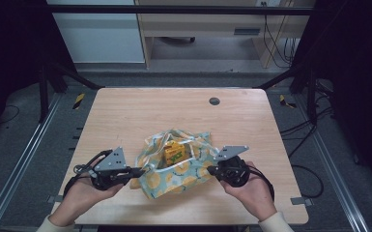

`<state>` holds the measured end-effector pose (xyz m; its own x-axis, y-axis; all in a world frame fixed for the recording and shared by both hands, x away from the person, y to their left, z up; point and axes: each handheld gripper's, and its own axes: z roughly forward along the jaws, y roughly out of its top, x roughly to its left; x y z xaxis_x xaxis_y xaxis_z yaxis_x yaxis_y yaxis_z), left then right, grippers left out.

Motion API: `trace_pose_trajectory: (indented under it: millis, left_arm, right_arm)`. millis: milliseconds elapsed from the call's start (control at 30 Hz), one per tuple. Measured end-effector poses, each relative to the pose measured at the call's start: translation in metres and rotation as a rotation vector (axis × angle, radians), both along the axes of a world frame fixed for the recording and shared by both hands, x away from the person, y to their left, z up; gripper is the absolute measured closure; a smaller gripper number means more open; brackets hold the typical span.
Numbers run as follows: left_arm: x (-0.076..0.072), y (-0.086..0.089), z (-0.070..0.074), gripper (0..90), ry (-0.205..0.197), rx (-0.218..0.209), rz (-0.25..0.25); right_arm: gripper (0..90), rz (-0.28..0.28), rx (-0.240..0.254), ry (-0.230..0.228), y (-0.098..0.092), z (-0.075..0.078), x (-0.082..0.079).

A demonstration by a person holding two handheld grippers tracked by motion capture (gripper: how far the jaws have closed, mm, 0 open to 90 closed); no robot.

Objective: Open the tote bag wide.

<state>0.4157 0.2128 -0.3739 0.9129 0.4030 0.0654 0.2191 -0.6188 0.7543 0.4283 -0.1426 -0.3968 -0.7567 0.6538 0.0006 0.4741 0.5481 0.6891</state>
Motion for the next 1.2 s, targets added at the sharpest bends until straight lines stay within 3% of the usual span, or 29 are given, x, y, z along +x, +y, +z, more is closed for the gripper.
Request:
trace_pose_trajectory:
  millis: [133,333,467,1033,1200]
  left_arm:
    - [0.001,0.000,-0.015,89.4,0.024,0.015,0.000]
    - [0.008,0.006,-0.040,89.5,0.068,0.020,0.039]
    - [0.012,0.008,-0.050,89.4,0.084,0.040,0.053]
    - [0.019,0.009,-0.063,88.8,0.088,0.082,0.097]
    - [0.019,0.008,-0.063,88.7,0.089,0.073,0.100]
  right_arm:
    - [90.0,0.005,-0.006,0.020,0.003,-0.010,0.001]
    - [90.0,0.009,-0.028,0.047,0.009,-0.024,0.002]
    - [90.0,0.016,-0.041,0.058,0.012,-0.030,0.004]
    - [87.6,0.020,-0.056,0.084,0.018,-0.043,0.009]
    - [74.0,0.012,-0.047,0.075,0.018,-0.039,0.008]
